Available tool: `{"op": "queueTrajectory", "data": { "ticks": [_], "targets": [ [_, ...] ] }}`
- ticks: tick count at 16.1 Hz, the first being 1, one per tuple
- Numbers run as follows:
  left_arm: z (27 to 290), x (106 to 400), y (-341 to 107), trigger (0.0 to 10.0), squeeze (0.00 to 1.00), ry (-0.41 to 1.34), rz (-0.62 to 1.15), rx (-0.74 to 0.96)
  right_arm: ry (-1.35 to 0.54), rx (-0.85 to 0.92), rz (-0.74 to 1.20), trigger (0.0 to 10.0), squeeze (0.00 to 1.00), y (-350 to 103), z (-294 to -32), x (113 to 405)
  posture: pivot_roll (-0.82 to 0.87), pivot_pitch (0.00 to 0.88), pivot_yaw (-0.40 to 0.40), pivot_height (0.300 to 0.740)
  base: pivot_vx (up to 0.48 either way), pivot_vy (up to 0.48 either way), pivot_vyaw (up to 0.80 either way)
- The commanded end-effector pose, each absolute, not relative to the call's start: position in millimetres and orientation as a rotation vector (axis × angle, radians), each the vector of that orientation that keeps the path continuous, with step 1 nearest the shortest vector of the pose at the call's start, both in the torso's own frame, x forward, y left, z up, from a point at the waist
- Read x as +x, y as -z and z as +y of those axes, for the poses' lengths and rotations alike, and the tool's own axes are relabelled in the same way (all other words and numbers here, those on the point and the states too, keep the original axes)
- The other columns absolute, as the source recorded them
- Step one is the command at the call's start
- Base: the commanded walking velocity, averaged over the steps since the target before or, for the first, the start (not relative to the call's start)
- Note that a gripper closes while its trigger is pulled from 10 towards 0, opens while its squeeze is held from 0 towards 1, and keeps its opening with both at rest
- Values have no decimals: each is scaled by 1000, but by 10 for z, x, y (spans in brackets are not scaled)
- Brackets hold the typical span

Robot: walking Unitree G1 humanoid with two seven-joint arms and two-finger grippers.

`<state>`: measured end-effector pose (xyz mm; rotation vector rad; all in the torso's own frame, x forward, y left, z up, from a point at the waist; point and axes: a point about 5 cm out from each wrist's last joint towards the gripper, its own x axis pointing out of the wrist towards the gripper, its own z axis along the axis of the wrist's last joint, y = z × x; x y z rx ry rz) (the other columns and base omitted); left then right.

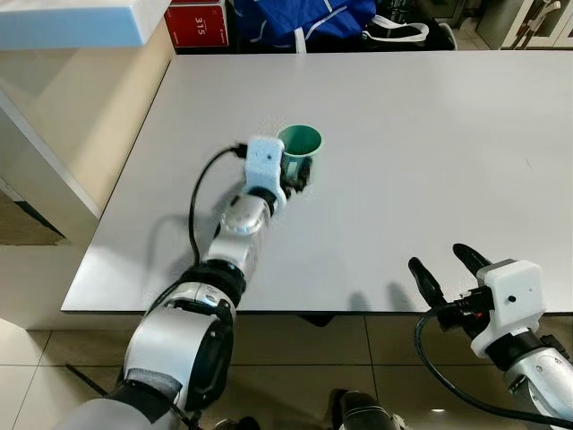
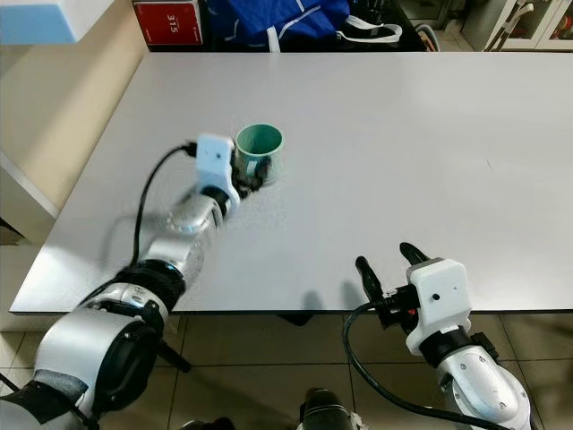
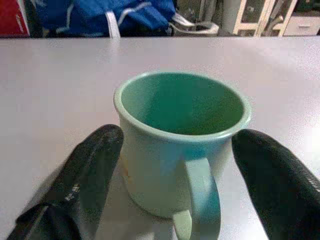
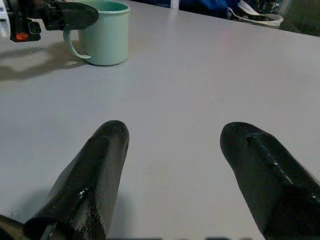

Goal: Setting the table

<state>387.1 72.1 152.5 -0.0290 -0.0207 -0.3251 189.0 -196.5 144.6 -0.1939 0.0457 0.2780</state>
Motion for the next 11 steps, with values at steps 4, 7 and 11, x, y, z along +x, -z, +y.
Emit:
{"op": "queueTrajectory", "data": {
  "ticks": [4,7,11],
  "targets": [
    [739,3897,-1748,10000,0,340,-105,-42,-316,-187,63,10000,0,-1419,-1930,1946,-398,52,51,740,0,0,0],
    [836,3796,-1878,10000,0,334,-177,-66,-329,-184,56,10000,0,-1397,-1911,1984,-357,16,41,740,0,0,0],
    [1171,3470,-2016,10000,0,297,-231,-40,-316,-169,45,10000,0,-1343,-1949,2143,-269,0,60,740,0,0,0]
  ]
}}
